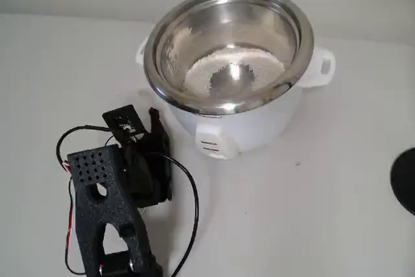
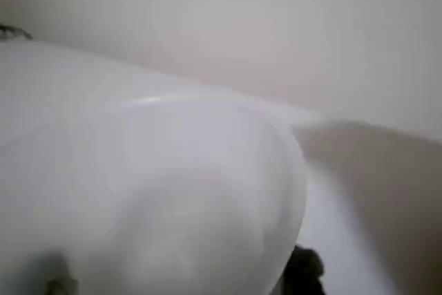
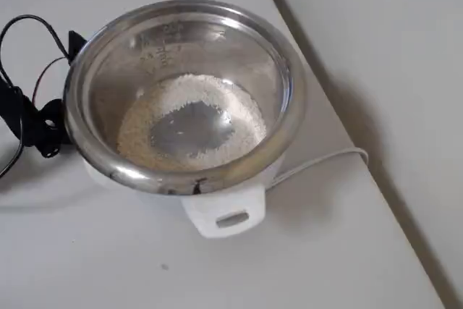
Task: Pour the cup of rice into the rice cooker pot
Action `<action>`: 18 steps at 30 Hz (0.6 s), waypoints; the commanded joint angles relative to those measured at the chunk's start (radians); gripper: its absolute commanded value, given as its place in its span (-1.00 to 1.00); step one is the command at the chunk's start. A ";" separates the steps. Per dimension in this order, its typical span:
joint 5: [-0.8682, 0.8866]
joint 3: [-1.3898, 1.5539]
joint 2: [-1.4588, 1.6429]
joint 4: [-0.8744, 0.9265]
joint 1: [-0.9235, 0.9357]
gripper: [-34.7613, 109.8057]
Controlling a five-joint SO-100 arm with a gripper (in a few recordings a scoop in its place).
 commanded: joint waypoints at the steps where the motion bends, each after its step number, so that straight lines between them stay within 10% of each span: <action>1: 0.008 -0.018 0.002 -0.023 0.012 -0.39; 9: 0.049 0.003 0.000 -0.049 0.014 0.48; 18: 0.044 0.003 0.015 -0.041 0.026 0.51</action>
